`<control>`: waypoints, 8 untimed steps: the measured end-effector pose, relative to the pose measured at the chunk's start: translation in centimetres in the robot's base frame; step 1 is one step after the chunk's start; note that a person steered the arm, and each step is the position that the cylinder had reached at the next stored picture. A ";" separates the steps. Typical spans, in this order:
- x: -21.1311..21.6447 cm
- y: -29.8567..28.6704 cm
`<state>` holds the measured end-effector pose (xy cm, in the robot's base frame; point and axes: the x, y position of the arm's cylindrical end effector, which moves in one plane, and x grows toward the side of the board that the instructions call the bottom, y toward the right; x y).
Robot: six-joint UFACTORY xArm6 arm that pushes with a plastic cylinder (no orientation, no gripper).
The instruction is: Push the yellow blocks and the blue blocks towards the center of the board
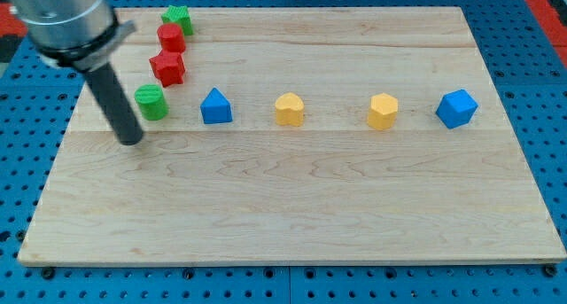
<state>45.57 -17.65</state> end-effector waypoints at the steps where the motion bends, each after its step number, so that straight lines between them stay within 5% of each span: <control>1: -2.6 1.8; 3: -7.9 15.0; 5: -4.8 10.0; 8: -8.2 18.0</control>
<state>37.35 0.30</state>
